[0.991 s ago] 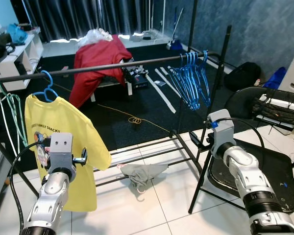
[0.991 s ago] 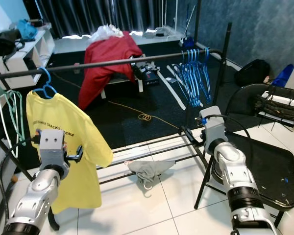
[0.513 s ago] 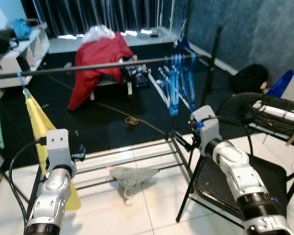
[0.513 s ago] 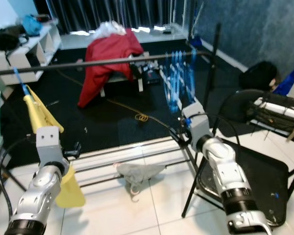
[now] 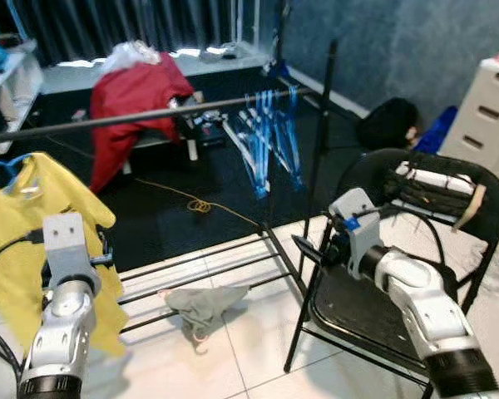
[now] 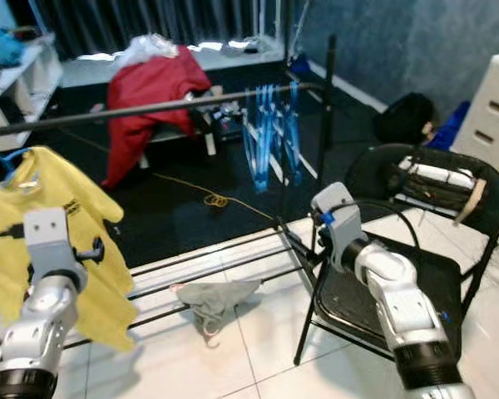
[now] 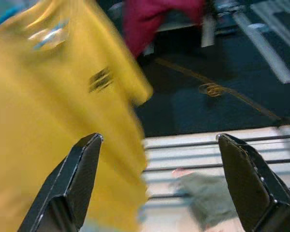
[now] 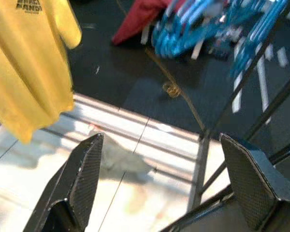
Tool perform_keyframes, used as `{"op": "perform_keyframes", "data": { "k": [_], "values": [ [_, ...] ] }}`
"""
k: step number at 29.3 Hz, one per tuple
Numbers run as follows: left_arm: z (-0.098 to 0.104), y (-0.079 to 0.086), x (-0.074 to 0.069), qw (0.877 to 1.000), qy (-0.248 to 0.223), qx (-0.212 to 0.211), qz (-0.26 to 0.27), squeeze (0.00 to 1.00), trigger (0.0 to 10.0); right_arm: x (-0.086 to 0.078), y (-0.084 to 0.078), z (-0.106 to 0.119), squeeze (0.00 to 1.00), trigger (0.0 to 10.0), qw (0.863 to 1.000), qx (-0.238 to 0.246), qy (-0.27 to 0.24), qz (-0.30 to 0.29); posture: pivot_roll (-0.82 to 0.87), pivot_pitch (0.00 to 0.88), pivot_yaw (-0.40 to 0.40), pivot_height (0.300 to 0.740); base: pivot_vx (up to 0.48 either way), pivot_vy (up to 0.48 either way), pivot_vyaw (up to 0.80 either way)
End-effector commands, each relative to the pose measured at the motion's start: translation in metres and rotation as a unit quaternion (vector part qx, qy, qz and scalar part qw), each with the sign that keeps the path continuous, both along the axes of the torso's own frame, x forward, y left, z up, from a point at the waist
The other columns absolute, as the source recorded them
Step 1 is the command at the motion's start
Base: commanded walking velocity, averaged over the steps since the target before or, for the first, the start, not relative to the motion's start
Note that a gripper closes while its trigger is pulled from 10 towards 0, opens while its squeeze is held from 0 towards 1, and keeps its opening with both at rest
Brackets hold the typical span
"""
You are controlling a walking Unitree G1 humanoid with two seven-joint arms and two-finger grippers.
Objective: Hang hanger
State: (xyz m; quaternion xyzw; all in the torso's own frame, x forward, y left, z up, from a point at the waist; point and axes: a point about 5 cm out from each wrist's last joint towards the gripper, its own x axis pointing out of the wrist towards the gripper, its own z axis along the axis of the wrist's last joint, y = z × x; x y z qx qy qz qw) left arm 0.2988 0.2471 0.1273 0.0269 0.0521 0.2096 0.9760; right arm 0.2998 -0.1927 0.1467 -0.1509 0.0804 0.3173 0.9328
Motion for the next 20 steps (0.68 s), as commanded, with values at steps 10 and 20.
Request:
{"op": "perform_keyframes", "data": {
  "k": [10, 20],
  "values": [
    [0.029, 0.012, -0.004, 0.998, -0.056, 0.037, 0.004, 0.00, 10.0, -0.014, 0.017, 0.008, 0.00, 10.0, 0.998, 0.018, 0.000, 0.059, -0.13, 0.000, 0.038, 0.740, 0.436, 0.000, 0.00],
    [0.038, -0.006, 0.004, 0.988, -0.058, 0.087, -0.112, 0.00, 10.0, 0.030, 0.014, 0.015, 0.00, 10.0, 0.997, 0.059, -0.027, -0.040, -0.06, 0.000, -0.007, 0.740, 0.000, 0.000, 0.00]
  ]
}}
